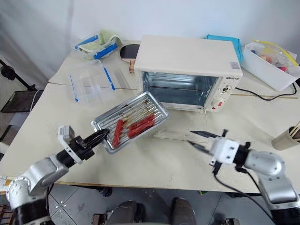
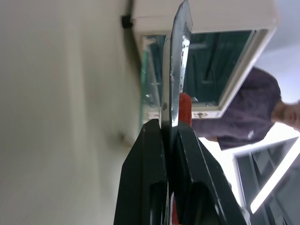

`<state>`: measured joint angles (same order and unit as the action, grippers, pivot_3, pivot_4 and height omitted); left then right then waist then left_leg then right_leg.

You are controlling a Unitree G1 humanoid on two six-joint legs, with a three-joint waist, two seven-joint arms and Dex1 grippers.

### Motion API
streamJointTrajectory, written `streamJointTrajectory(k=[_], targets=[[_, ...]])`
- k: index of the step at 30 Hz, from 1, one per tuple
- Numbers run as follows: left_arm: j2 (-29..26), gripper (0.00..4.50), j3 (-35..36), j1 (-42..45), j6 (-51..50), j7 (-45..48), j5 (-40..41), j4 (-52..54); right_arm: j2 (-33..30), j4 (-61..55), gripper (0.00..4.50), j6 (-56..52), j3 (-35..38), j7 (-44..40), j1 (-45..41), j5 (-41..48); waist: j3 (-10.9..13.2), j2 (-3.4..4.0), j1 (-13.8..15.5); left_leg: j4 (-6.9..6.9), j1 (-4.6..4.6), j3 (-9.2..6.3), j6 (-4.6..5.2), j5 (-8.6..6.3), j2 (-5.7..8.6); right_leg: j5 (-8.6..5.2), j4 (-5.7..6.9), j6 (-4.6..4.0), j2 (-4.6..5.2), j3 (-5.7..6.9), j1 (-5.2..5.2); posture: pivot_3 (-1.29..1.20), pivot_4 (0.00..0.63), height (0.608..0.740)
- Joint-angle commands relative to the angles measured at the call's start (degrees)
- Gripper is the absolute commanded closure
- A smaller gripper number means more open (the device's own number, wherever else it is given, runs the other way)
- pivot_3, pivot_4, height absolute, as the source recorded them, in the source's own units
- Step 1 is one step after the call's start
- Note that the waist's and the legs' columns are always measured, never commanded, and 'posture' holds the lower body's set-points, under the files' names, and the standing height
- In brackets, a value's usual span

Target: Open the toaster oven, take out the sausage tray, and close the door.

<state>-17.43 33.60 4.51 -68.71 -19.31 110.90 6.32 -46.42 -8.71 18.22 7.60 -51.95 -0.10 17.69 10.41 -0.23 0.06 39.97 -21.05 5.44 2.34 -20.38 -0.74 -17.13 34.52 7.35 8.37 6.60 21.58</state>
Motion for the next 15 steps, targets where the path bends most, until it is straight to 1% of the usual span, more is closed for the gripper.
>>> streamJointTrajectory(k=[1, 2, 5, 7, 12, 15], targets=[[1.1, 4.5, 2.4, -3.3, 4.3, 1.5, 2.1, 6.7, -1.7, 6.8, 4.26, -3.7, 4.2, -4.1, -0.8, 5.2, 0.0, 0.0, 0.0, 0.0, 0.0, 0.0, 0.0, 0.0, 0.0, 0.0, -0.01, -0.01, 0.0, -0.01, 0.0, 0.0, 0.15, 0.74], [1.2, 4.5, 2.5, -4.0, 4.9, 1.8, 2.1, 7.5, -1.8, 8.2, 4.47, -4.1, 4.5, -4.9, -0.9, 5.4, 0.0, 0.0, 0.0, 0.0, 0.0, 0.0, 0.0, 0.0, 0.0, 0.0, -0.01, -0.01, 0.02, -0.01, -0.01, 0.0, 0.15, 0.74], [3.7, 4.5, 4.4, -7.0, 9.2, 1.0, 2.1, 11.2, -2.8, 14.9, 4.47, -4.7, 4.5, -10.0, -0.8, 5.7, 0.0, 0.01, -0.1, 0.0, 0.0, 0.01, 0.0, 0.0, -0.01, -0.02, -0.03, -0.04, 0.05, -0.01, -0.01, 0.0, 0.15, 0.74], [4.3, 4.5, 4.6, -10.5, 10.9, 1.3, 2.1, 13.7, -2.6, 19.6, 4.47, -4.4, 4.6, -12.2, -2.1, 5.7, 0.0, 0.02, -0.1, -0.01, -0.01, 0.02, 0.02, -0.01, -0.01, -0.02, -0.09, -0.04, 0.09, -0.01, -0.01, 0.0, 0.15, 0.74], [5.8, 4.5, 3.5, -19.7, 15.5, 4.2, 2.1, 20.2, -2.3, 29.5, 4.47, -4.9, 3.2, -15.1, -7.7, 3.8, 0.0, 0.15, -0.3, -0.02, 0.01, 0.07, -0.01, -0.02, -0.1, -0.04, -0.41, -0.08, 0.17, -0.05, -0.01, 0.0, 0.15, 0.74], [6.2, 4.5, 2.1, -25.4, 18.2, 6.2, 2.1, 23.2, -1.2, 33.1, 4.47, -5.7, 2.3, -15.7, -11.2, 3.3, 0.0, 0.26, -0.3, -0.02, 0.0, 0.04, -0.08, -0.06, -0.15, -0.07, -0.46, -0.13, 0.21, -0.07, -0.01, 0.0, 0.15, 0.74]])
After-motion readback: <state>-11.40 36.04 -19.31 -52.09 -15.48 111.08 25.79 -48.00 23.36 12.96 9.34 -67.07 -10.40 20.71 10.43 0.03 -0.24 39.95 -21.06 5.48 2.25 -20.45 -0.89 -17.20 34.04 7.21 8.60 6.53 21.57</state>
